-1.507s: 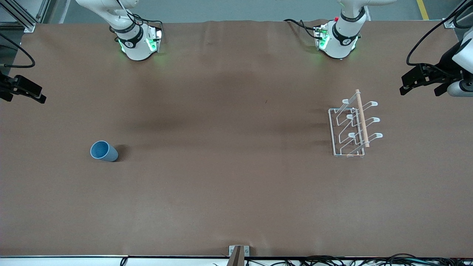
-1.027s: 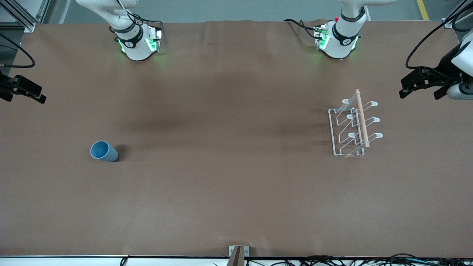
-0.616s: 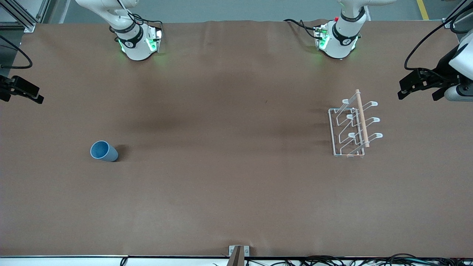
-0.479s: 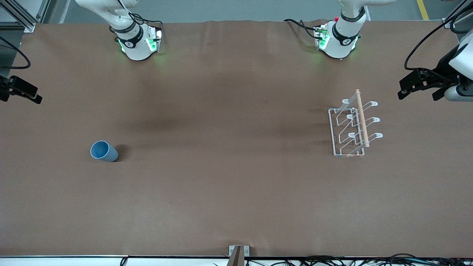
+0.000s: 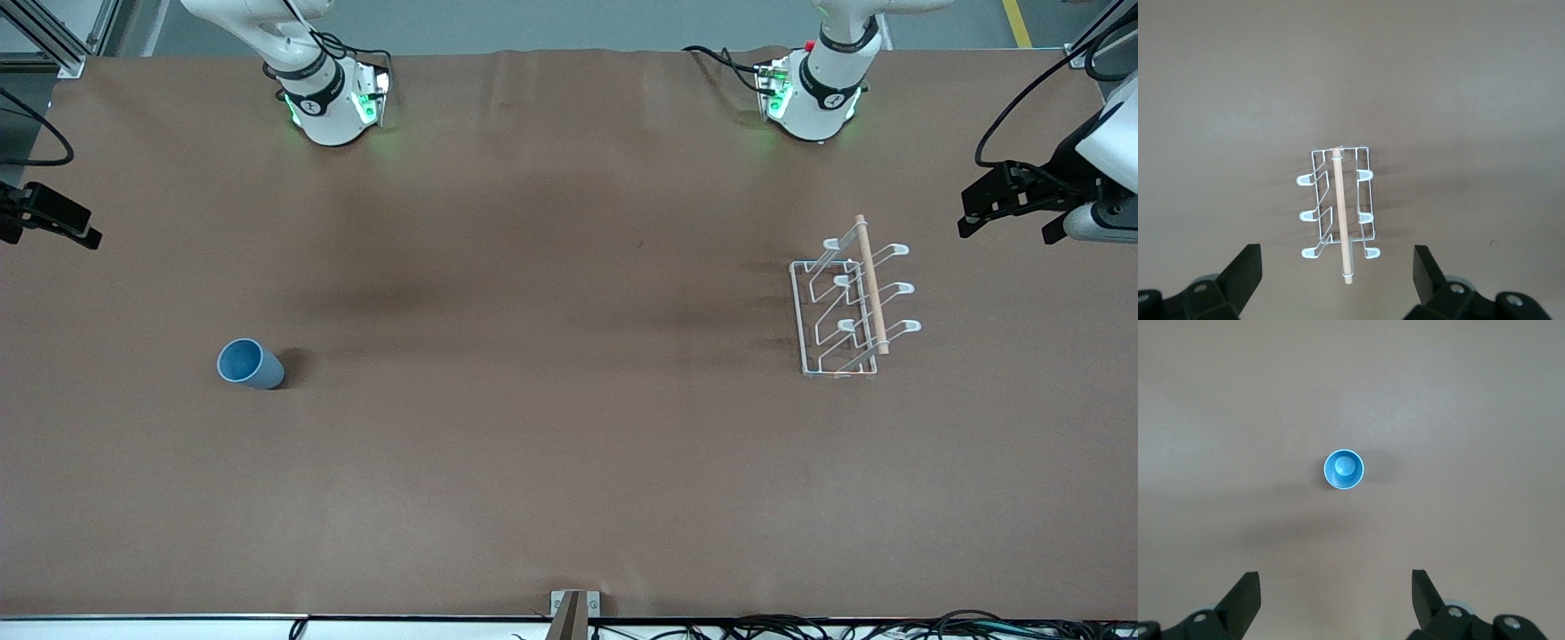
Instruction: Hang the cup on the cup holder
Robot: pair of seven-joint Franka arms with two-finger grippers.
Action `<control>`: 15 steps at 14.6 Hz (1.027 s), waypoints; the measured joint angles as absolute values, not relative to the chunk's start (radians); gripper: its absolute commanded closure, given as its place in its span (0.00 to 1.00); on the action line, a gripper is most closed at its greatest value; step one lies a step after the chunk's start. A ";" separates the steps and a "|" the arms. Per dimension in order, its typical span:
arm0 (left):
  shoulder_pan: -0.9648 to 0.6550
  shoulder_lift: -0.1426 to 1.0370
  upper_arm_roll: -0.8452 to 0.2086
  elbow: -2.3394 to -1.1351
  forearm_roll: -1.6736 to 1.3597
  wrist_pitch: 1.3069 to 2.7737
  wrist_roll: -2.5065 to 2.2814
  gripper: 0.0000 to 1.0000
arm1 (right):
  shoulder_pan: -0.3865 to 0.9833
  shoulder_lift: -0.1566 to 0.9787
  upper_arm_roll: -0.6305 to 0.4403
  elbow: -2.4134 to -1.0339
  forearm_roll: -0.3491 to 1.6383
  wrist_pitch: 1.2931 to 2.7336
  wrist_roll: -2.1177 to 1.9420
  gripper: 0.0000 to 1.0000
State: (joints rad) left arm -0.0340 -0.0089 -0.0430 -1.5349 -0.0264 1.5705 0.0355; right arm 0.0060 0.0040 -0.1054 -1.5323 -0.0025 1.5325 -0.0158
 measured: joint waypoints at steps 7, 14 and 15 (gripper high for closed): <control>-0.034 -0.009 -0.042 -1.536 -0.026 1.570 -0.005 0.00 | 0.008 0.038 -0.107 -1.579 -0.002 1.561 -0.026 0.00; -0.034 -0.009 -0.042 -1.538 -0.026 1.570 -0.011 0.00 | 0.013 0.119 -0.107 -1.872 -0.002 1.929 -0.070 0.00; -0.034 -0.009 -0.042 -1.539 -0.026 1.570 -0.011 0.00 | 0.013 0.144 -0.109 -1.894 -0.002 1.975 -0.094 0.00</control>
State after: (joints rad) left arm -0.0339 -0.0089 -0.0423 -1.5386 -0.0264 1.5699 -0.0113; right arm 0.0127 0.1437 -0.1094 -1.8939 -0.0015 1.9745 -0.0939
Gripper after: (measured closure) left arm 0.000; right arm 0.000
